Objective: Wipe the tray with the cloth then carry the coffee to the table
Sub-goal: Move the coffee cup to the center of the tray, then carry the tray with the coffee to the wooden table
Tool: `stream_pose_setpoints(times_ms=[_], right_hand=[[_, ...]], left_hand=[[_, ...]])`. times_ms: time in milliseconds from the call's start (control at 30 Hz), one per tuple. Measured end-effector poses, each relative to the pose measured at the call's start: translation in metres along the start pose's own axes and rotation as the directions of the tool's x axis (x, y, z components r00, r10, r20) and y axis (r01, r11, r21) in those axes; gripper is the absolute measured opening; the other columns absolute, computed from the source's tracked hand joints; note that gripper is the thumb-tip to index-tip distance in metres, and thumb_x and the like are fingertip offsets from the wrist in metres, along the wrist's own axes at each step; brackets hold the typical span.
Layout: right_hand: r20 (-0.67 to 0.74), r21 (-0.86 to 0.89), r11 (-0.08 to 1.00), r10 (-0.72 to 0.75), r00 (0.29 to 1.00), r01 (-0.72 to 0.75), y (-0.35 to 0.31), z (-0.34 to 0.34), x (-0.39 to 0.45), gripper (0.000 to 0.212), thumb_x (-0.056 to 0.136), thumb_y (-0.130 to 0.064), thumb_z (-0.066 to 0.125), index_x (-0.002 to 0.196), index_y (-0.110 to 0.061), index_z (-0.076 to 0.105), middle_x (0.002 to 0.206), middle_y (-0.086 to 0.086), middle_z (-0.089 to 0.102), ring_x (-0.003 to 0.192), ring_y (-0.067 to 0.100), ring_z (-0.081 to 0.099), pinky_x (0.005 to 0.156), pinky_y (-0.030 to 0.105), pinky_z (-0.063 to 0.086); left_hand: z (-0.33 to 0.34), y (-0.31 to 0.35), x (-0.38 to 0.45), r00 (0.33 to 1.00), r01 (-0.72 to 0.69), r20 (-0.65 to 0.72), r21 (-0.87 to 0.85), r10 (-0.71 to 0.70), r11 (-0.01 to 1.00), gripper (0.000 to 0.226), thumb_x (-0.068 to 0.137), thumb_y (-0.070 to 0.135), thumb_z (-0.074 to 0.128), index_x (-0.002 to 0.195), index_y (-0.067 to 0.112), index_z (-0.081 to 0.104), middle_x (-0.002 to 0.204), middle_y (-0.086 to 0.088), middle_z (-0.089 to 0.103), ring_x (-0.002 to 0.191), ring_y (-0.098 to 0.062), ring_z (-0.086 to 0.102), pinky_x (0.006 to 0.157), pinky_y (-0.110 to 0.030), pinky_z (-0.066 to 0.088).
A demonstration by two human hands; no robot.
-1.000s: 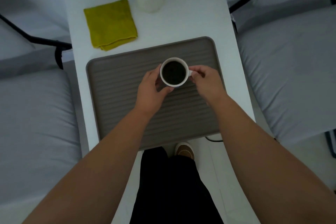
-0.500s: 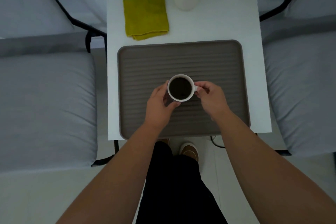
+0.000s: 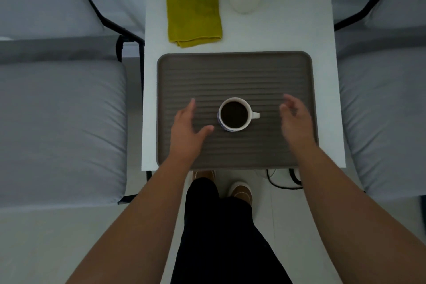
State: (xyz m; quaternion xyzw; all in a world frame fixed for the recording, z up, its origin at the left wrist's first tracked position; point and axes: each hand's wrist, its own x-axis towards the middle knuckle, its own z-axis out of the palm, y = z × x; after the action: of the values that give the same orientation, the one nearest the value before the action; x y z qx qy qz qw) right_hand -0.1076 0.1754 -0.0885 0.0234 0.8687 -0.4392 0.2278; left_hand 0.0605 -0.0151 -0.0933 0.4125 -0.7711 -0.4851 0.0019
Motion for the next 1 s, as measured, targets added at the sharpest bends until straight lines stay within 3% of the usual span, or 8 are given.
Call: stream_pose_setpoints(times_ms=[100, 200, 367, 467, 567, 900, 1000], right_hand=[[-0.259, -0.108, 0.993, 0.012, 0.966, -0.042, 0.012, -0.031, 0.015, 0.034, 0.094, -0.020, 0.049, 0.127, -0.022, 0.053, 0.127, 0.008, 0.050, 0.107, 0.017, 0.052, 0.097, 0.029, 0.041], [-0.266, -0.185, 0.977, 0.055, 0.963, -0.107, 0.033, -0.046, 0.025, 0.038, 0.094, -0.026, 0.048, 0.130, -0.016, 0.050, 0.126, 0.016, 0.053, 0.112, 0.030, 0.054, 0.100, 0.040, 0.043], [-0.153, -0.265, 0.961, 0.037, 0.987, -0.077, 0.047, -0.048, 0.030, 0.038, 0.096, -0.028, 0.050, 0.129, -0.010, 0.050, 0.116, 0.018, 0.060, 0.104, 0.030, 0.057, 0.084, 0.027, 0.037], [-0.170, -0.275, 0.960, 0.005, 0.986, -0.052, 0.052, -0.047, 0.031, 0.035, 0.096, -0.024, 0.050, 0.125, -0.007, 0.054, 0.113, 0.019, 0.062, 0.103, 0.032, 0.058, 0.086, 0.029, 0.039], [-0.185, -0.275, 0.961, -0.022, 0.982, -0.030, 0.059, -0.048, 0.032, 0.032, 0.095, -0.024, 0.051, 0.122, -0.008, 0.056, 0.107, 0.019, 0.064, 0.100, 0.031, 0.059, 0.086, 0.029, 0.039], [-0.224, -0.158, 0.987, -0.006, 0.975, -0.031, 0.060, -0.062, 0.007, 0.029, 0.094, -0.027, 0.053, 0.120, -0.015, 0.060, 0.093, 0.012, 0.063, 0.087, 0.028, 0.060, 0.082, 0.033, 0.046], [-0.234, -0.102, 0.993, 0.030, 0.972, -0.055, 0.043, -0.081, -0.017, 0.033, 0.094, -0.025, 0.054, 0.124, -0.012, 0.058, 0.091, 0.006, 0.059, 0.084, 0.019, 0.055, 0.078, 0.025, 0.037]], left_hand=[[-0.028, -0.019, 0.001, 0.972, 0.047, -0.230, 0.044, -0.036, 0.998, 0.073, 0.084, 0.030, 0.071, 0.146, 0.023, 0.035, 0.140, -0.009, 0.042, 0.130, -0.022, 0.044, 0.110, -0.036, 0.035], [-0.041, -0.036, 0.003, 0.929, 0.159, -0.342, 0.025, -0.141, 0.987, 0.065, 0.087, 0.033, 0.067, 0.144, 0.017, 0.039, 0.139, -0.011, 0.039, 0.128, -0.023, 0.043, 0.108, -0.031, 0.032], [-0.040, -0.051, 0.017, 0.909, 0.268, -0.289, -0.147, -0.301, 0.952, 0.054, 0.085, 0.046, 0.064, 0.131, 0.020, 0.052, 0.120, -0.005, 0.060, 0.105, -0.019, 0.061, 0.093, -0.037, 0.051], [-0.039, -0.047, 0.023, 0.891, 0.269, -0.340, -0.140, -0.302, 0.953, 0.040, 0.093, 0.038, 0.057, 0.125, 0.014, 0.059, 0.101, 0.000, 0.062, 0.091, -0.016, 0.059, 0.078, -0.028, 0.042], [-0.039, -0.047, 0.024, 0.879, 0.266, -0.387, -0.089, -0.279, 0.960, 0.033, 0.097, 0.031, 0.052, 0.121, 0.010, 0.061, 0.095, -0.002, 0.060, 0.089, -0.015, 0.054, 0.077, -0.024, 0.036], [-0.058, -0.031, 0.010, 0.886, 0.208, -0.404, -0.092, -0.227, 0.974, 0.031, 0.096, 0.029, 0.055, 0.118, 0.010, 0.063, 0.092, -0.004, 0.061, 0.083, -0.018, 0.055, 0.076, -0.027, 0.039], [-0.075, -0.007, -0.003, 0.909, 0.175, -0.371, -0.074, -0.190, 0.982, 0.032, 0.096, 0.027, 0.055, 0.121, 0.008, 0.062, 0.097, -0.006, 0.063, 0.087, -0.018, 0.057, 0.079, -0.025, 0.038]])
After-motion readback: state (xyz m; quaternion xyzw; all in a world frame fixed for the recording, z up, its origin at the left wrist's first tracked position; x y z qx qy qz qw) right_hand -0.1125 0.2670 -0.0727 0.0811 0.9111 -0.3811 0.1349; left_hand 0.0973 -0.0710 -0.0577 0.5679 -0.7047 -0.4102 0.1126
